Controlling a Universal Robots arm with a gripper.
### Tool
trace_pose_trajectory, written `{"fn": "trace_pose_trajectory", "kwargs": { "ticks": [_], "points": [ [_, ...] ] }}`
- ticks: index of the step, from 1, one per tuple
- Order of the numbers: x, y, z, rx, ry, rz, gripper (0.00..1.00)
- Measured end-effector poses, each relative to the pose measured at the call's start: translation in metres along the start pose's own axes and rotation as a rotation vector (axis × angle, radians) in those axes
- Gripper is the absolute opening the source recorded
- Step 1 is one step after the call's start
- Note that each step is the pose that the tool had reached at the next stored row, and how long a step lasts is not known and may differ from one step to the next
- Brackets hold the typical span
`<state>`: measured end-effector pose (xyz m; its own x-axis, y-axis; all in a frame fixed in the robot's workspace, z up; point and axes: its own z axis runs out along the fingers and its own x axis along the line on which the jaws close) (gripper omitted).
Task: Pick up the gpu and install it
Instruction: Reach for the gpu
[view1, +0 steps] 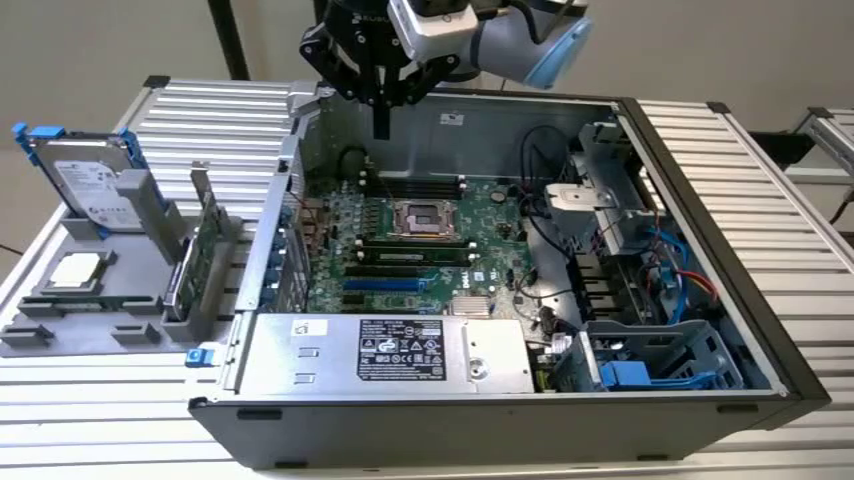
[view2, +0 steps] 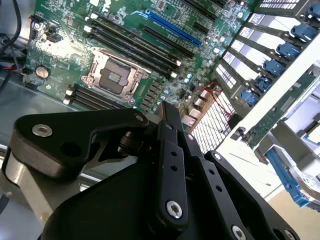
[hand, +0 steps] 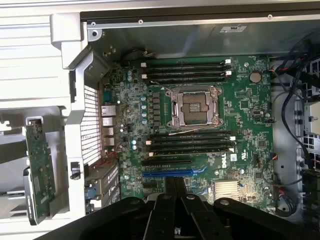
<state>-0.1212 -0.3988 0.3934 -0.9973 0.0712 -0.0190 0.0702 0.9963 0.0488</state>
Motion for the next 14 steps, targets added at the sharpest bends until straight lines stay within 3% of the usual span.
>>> {"fn": "trace_pose_trajectory", "kwargs": {
  "ticks": [14],
  "points": [
    [0.0038, -0.0003, -0.0004, 0.0, 0.0, 0.0, 0.0]
  ]
}}
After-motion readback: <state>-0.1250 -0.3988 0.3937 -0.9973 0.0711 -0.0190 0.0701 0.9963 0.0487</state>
